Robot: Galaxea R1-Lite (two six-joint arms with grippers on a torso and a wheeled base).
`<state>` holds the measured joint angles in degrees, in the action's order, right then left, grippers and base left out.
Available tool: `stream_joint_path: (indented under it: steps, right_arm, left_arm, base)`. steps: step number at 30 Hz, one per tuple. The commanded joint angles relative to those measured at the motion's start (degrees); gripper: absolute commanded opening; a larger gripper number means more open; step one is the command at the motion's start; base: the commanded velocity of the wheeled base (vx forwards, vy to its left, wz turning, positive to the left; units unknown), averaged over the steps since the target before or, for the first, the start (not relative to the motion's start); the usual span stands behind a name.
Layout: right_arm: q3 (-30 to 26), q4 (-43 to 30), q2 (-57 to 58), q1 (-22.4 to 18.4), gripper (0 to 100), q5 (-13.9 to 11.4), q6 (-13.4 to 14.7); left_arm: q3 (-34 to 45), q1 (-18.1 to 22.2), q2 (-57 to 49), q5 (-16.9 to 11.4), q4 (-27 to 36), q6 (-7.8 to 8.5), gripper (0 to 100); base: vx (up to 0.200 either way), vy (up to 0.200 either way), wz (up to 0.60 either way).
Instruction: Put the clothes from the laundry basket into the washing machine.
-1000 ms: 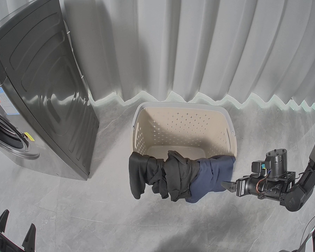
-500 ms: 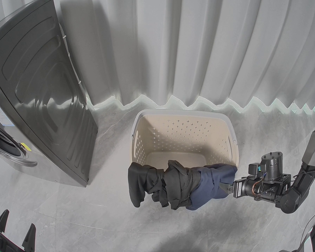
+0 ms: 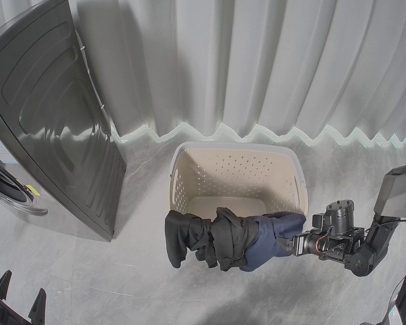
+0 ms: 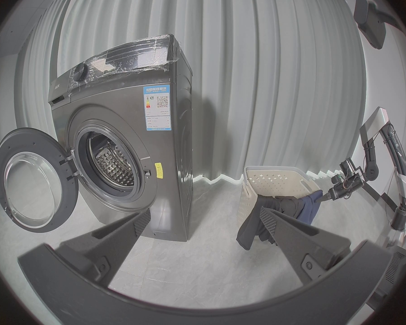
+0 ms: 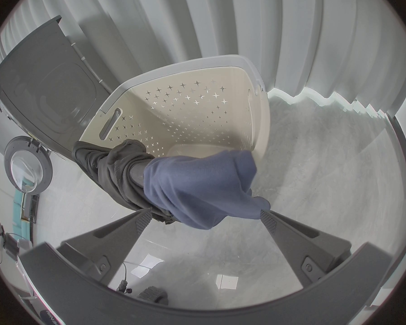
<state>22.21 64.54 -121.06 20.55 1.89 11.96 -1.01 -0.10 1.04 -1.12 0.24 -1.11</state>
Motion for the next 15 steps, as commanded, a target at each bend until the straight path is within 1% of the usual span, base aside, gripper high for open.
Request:
stream_joint_path:
  steps: [1,5,6,11,15]
  right_arm:
    - [1.8,1.2,-3.6,-0.5,100,0.1,0.3]
    - [2.3,1.5,-4.2,-0.7,100,0.0,0.6]
    - [2.4,1.6,-4.4,-0.7,0,0.0,0.8]
    - [1.9,3.5,-4.3,-0.7,0,0.0,1.2]
    - [1.2,3.6,-3.7,-0.4,0,-0.1,1.4]
  left_arm:
    - [0.9,0.0,-1.0,0.0,0.0,-0.03,100]
    - [0.8,0.0,-1.0,0.0,0.0,-0.03,100]
    - [0.8,0.0,-1.0,0.0,0.0,-0.03,100]
    - [0.8,0.0,-1.0,0.0,0.0,-0.03,100]
    - [0.8,0.0,-1.0,0.0,0.0,-0.03,100]
  base:
    - [0.0,0.0,0.0]
    - [0.0,0.0,0.0]
    - [0.0,0.0,0.0]
    - [0.0,0.0,0.0]
    - [0.0,0.0,0.0]
